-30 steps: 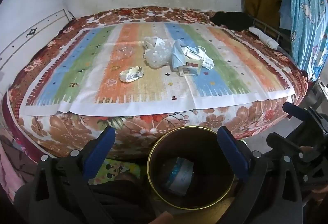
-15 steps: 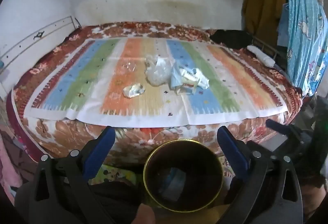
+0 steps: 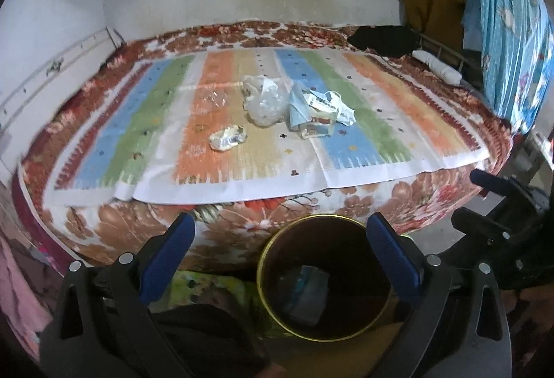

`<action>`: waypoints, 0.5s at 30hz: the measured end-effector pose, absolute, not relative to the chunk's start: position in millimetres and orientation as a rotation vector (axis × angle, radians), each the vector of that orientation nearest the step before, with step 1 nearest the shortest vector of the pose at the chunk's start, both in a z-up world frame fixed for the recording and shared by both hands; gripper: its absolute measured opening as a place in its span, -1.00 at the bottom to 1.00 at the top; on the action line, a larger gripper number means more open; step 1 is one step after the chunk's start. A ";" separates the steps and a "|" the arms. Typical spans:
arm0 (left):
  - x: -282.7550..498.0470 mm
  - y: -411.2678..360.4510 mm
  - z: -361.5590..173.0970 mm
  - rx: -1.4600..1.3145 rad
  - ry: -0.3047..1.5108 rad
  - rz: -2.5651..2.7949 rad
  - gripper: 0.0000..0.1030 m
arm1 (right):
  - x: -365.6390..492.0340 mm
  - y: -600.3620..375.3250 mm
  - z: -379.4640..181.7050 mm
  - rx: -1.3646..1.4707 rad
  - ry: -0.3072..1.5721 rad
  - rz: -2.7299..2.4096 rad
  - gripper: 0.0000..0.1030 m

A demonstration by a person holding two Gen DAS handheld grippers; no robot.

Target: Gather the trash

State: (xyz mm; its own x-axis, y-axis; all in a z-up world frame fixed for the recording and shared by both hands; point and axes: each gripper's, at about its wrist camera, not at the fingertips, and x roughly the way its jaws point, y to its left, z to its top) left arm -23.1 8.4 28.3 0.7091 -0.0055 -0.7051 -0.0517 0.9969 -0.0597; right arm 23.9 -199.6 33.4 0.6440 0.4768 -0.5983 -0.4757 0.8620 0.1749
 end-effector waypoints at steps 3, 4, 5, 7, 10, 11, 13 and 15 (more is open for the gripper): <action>-23.4 10.7 23.0 -0.082 0.776 0.017 0.89 | 22.8 -199.1 31.4 -0.003 0.683 0.540 0.83; -22.6 11.0 20.9 -0.080 0.782 0.022 0.89 | 23.5 -197.9 30.2 -0.007 0.685 0.537 0.83; -21.2 11.0 17.9 -0.075 0.795 0.027 0.89 | 24.6 -196.5 28.6 -0.013 0.688 0.534 0.83; -20.8 11.5 16.1 -0.083 0.791 0.020 0.89 | 27.5 -194.6 25.9 -0.018 0.697 0.529 0.83; -19.2 12.8 16.2 -0.109 0.783 -0.002 0.89 | 30.9 -194.2 22.0 -0.007 0.712 0.533 0.83; -18.2 12.7 15.6 -0.115 0.785 -0.004 0.89 | 31.6 -194.1 20.9 -0.007 0.715 0.533 0.83; -18.1 12.8 15.3 -0.104 0.781 0.001 0.89 | 32.9 -193.5 19.4 -0.013 0.717 0.527 0.83; -19.2 7.7 14.9 -0.067 0.763 0.018 0.89 | 34.5 -192.7 18.1 -0.018 0.723 0.520 0.83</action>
State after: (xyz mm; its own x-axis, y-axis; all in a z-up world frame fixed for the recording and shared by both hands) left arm -19.2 7.7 14.9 0.7226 -0.0076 -0.6912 -0.0409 0.9977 -0.0538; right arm 34.5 -192.7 18.1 0.6290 0.4477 -0.6356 -0.4602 0.8733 0.1597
